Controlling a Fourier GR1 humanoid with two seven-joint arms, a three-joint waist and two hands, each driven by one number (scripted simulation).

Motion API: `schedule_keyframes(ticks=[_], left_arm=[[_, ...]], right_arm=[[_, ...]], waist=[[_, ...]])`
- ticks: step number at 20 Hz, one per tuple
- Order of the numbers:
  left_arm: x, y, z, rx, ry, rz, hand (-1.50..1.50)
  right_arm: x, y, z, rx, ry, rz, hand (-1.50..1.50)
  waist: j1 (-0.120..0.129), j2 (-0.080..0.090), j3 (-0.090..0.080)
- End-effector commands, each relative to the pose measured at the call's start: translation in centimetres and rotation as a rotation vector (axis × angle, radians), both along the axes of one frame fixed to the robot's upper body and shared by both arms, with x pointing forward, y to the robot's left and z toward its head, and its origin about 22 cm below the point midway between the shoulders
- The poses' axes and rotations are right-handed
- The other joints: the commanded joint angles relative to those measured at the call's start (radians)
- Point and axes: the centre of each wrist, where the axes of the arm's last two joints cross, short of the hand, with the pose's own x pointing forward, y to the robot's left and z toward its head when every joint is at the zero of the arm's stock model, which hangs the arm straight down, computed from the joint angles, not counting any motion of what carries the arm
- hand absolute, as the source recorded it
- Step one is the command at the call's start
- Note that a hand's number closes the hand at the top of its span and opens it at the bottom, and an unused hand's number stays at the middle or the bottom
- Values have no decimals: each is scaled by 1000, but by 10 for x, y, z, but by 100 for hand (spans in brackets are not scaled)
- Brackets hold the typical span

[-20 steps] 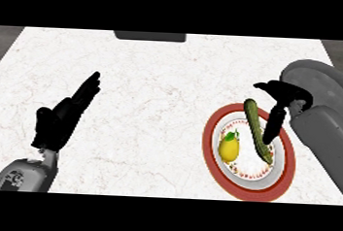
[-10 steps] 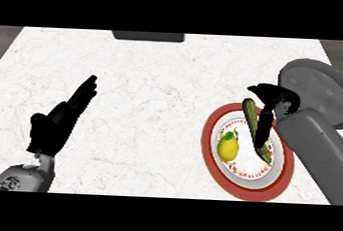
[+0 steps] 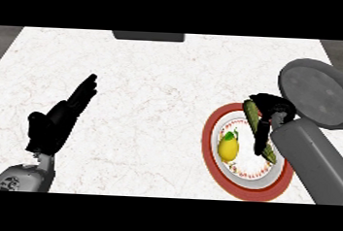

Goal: Pick the squash from the plate and place it in the pan

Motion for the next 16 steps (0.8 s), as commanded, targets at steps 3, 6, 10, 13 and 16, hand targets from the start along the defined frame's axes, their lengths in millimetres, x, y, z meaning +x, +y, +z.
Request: schedule_keyframes(ticks=[3,6,10,13,16], left_arm=[[-2,0,-15,7,-1,19,0],[-5,-10,3,0,-15,-6,0],[5,-1,1,-1,18,-12,0],[7,3,-10,0,-12,2,0],[6,-8,-1,3,-8,2,0]], right_arm=[[4,-6,-18,-20,-4,-6,-150],[-2,-10,-25,-3,-6,-11,-150],[-4,-22,-45,23,58,101,150],[-8,15,-47,15,91,135,150],[1,-11,-37,23,106,123,150]], waist=[[1,1,0],[1,0,0],[2,2,0],[-2,1,0],[1,0,0]])
